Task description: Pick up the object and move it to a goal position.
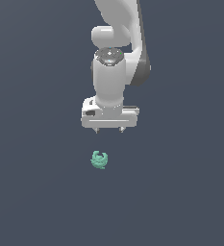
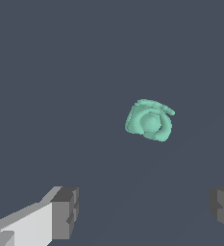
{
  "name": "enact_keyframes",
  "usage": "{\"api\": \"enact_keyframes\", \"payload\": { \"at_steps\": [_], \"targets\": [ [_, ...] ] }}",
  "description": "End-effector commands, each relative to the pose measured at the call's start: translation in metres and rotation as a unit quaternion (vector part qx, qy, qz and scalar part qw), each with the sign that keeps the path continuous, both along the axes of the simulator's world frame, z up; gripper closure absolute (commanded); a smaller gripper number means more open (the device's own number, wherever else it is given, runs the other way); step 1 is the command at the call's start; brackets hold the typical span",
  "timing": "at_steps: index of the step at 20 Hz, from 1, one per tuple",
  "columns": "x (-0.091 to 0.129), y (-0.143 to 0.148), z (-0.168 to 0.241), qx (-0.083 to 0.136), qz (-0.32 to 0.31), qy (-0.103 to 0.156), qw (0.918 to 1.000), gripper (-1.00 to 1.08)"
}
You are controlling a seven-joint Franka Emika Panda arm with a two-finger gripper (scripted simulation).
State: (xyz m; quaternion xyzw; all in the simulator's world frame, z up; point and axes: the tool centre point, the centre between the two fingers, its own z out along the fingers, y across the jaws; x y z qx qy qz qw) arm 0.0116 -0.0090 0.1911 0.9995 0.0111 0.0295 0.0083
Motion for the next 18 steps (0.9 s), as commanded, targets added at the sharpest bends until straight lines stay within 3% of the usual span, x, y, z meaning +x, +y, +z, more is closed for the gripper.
{"api": "enact_keyframes", "payload": {
  "at_steps": [1, 10, 18],
  "targets": [
    [0.0, 0.0, 0.0, 0.0, 0.0, 0.0, 1.0, -0.92],
    [-0.006, 0.033, 0.002, 0.007, 0.035, 0.008, 0.9993, -0.92],
    [-0.004, 0.031, 0.001, 0.005, 0.045, 0.009, 0.9989, -0.92]
  ]
}}
